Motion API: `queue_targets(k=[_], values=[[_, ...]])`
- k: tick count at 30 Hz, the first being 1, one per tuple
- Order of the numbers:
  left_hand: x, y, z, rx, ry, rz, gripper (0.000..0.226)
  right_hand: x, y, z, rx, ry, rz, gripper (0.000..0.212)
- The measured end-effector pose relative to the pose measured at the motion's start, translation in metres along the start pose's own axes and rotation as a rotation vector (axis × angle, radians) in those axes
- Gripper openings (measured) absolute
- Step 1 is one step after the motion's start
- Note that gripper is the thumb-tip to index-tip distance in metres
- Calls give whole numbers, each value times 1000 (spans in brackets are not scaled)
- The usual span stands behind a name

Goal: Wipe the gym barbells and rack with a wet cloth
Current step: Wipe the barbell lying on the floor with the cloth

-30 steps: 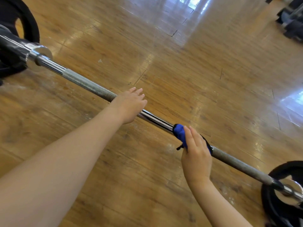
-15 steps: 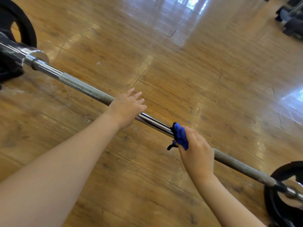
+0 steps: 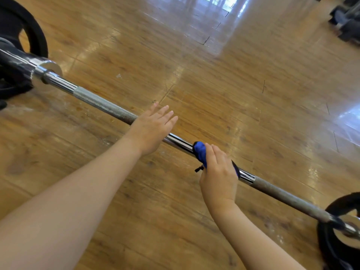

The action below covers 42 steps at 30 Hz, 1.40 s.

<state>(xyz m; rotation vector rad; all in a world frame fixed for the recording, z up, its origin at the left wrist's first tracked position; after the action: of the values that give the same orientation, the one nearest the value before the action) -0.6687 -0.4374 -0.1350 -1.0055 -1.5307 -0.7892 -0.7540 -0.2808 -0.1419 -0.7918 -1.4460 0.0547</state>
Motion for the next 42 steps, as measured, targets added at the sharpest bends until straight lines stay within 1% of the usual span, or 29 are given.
queue_targets(k=[2,4,6,9,12,14,16,18,20,22,24,26,28,31,33,35,40,42], values=[[-2,2,0,20,25,19,69,2,1,2,46,6,14,67],[-2,2,1,16,54,54,62,6,4,8,80,-2,34,66],[0,2,2,7,60,52,60,10,8,18,51,-17,55,65],[1,0,4,-13,22,-13,62,10,19,32,-19,-40,70,60],[1,-6,1,-47,12,-132,67,10,25,33,-52,-48,98,54],[-1,-10,0,-79,24,-225,67,9,24,23,-51,-50,122,51],[0,-10,-1,-97,30,-259,68,3,25,9,8,-52,105,57],[0,-8,-2,-90,32,-236,69,0,26,-1,80,-63,64,55],[-1,-6,-1,-75,32,-195,68,2,27,7,88,-84,66,49],[-1,-2,-1,-54,14,-138,65,10,32,26,36,-101,109,44],[0,2,-1,-47,-32,-78,62,20,40,44,-27,-81,147,43],[2,4,2,-41,-47,-60,67,23,45,50,-89,-59,156,50],[6,1,16,-64,-37,-46,73,22,40,40,-105,-46,157,52],[12,-8,40,-113,-13,-24,58,12,22,9,-9,-73,116,51],[10,-10,43,-118,-11,-59,60,7,16,-2,34,-102,81,51],[8,-12,41,-125,4,-94,64,8,18,3,51,-90,70,45],[9,-17,41,-190,51,-226,67,27,44,56,-71,-44,129,47],[8,-19,41,-206,66,-272,68,30,48,60,-112,-28,126,49]])
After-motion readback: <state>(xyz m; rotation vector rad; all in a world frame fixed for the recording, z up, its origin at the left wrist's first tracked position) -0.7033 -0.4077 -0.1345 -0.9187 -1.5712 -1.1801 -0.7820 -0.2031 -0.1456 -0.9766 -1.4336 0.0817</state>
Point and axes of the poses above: each hand's wrist, its own y-axis away from the middle knuckle, its own x-axis out of the back of the hand, z = x × y, the point moved 5 cm from there along -y, towards the middle knuckle, and after that the axes turned 5 degrees about z, right-handed, at the moved point
